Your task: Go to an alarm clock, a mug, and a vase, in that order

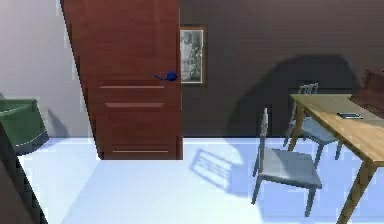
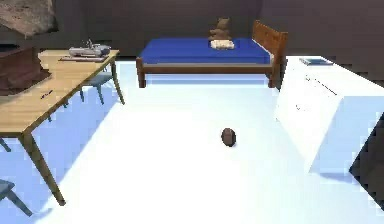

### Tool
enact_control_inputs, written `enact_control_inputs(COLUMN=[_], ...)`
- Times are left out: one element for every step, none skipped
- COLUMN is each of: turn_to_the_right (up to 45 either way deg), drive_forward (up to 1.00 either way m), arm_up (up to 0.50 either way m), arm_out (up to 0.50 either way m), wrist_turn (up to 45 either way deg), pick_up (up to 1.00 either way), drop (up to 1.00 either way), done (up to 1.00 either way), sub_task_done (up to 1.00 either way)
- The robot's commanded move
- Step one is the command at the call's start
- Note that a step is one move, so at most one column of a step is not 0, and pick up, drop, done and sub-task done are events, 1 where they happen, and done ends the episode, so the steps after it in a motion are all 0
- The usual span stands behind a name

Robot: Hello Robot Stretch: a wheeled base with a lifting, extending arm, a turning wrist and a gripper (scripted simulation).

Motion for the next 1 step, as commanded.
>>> enact_control_inputs(turn_to_the_right=[45.0], drive_forward=[0.00], arm_up=[0.00], arm_out=[0.00], wrist_turn=[0.0], pick_up=[0.00], drop=[0.00], done=[0.00], sub_task_done=[0.00])
